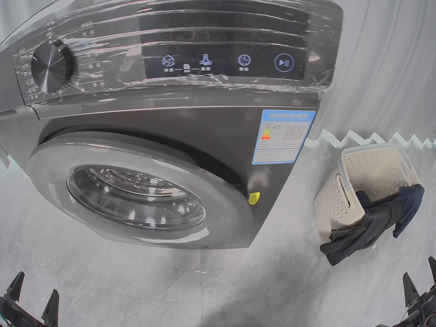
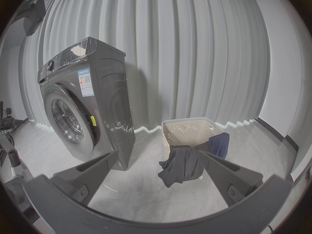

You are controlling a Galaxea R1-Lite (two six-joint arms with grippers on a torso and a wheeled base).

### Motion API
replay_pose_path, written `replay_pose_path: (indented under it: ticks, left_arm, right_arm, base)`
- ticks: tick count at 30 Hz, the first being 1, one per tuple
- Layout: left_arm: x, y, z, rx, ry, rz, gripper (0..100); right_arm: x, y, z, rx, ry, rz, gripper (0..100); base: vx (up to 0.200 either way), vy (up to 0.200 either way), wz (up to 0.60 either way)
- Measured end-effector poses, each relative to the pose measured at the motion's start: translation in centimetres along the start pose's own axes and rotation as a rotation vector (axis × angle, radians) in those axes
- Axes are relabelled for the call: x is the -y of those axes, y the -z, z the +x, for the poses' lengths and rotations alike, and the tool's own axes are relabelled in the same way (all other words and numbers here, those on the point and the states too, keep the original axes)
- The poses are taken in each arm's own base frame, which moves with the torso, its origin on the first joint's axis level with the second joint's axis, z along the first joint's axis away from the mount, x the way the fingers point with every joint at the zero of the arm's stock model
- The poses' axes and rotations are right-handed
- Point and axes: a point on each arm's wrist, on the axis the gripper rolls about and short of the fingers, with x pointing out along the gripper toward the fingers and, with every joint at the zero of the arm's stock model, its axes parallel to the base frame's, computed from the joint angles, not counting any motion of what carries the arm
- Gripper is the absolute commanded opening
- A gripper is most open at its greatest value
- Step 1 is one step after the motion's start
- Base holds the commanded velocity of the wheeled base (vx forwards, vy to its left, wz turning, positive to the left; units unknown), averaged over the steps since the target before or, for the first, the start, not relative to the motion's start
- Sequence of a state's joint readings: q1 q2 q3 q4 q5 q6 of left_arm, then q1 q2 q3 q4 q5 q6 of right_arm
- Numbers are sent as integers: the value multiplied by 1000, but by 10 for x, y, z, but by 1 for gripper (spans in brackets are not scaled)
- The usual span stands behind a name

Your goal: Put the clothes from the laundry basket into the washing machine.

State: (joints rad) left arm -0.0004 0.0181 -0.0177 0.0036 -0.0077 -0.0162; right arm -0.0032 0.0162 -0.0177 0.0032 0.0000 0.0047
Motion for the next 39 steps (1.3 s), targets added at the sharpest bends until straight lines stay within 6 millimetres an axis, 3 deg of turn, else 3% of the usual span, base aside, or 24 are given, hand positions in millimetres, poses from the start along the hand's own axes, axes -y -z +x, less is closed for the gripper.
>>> replay_pose_path:
  ticks: [5, 17, 35, 39]
  left_arm:
    - [0, 0, 0, 0, 0, 0, 100]
    - [0, 0, 0, 0, 0, 0, 100]
    - [0, 0, 0, 0, 0, 0, 100]
    - [0, 0, 0, 0, 0, 0, 100]
  right_arm:
    - [0, 0, 0, 0, 1, 0, 100]
    - [0, 0, 0, 0, 0, 0, 100]
    - [0, 0, 0, 0, 1, 0, 100]
    - [0, 0, 0, 0, 1, 0, 100]
  base:
    - [0, 0, 0]
    - [-200, 0, 0]
    - [0, 0, 0]
    - [0, 200, 0]
